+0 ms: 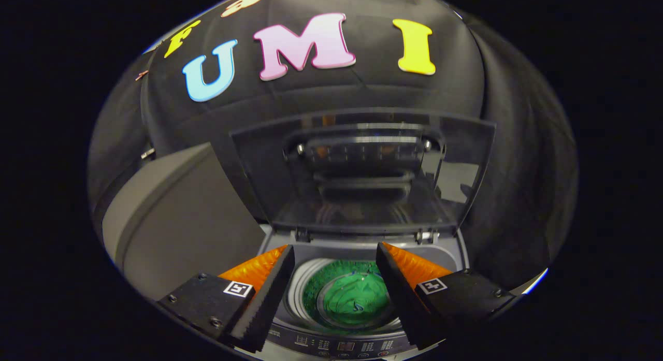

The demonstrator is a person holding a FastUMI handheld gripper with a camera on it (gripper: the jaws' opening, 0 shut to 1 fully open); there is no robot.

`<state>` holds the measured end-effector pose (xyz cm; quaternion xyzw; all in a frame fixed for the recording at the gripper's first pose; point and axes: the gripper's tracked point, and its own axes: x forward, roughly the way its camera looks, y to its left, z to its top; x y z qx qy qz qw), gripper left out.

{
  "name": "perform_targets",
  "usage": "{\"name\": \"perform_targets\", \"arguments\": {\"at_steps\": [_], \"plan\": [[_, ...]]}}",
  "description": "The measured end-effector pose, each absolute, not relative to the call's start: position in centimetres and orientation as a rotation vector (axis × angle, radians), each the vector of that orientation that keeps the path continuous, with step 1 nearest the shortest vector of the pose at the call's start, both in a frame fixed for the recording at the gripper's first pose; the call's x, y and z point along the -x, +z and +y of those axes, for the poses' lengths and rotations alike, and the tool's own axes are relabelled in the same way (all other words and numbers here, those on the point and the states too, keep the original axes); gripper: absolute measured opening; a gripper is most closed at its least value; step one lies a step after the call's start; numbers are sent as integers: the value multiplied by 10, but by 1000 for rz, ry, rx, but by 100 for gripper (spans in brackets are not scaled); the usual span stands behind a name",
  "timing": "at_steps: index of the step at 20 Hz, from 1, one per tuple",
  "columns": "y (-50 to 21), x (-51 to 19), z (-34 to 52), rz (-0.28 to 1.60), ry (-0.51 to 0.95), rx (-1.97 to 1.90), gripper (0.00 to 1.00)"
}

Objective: Put the clothes into the washing machine and then close the washing machine lid.

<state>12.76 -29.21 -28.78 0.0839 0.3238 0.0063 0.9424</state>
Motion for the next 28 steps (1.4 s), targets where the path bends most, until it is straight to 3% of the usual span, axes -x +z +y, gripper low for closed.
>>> {"name": "perform_targets", "arguments": {"at_steps": [7,11,14,20,28], "plan": [[-140,-192,-281,304,100,-74,99],[-97,-239,-290,252,74,-41,98],[-115,-275,-300,304,42,-27,99],[-207,-279,-327,571,-32,-35,99],[-211,-276,-334,587,-71,-108,100]]}}
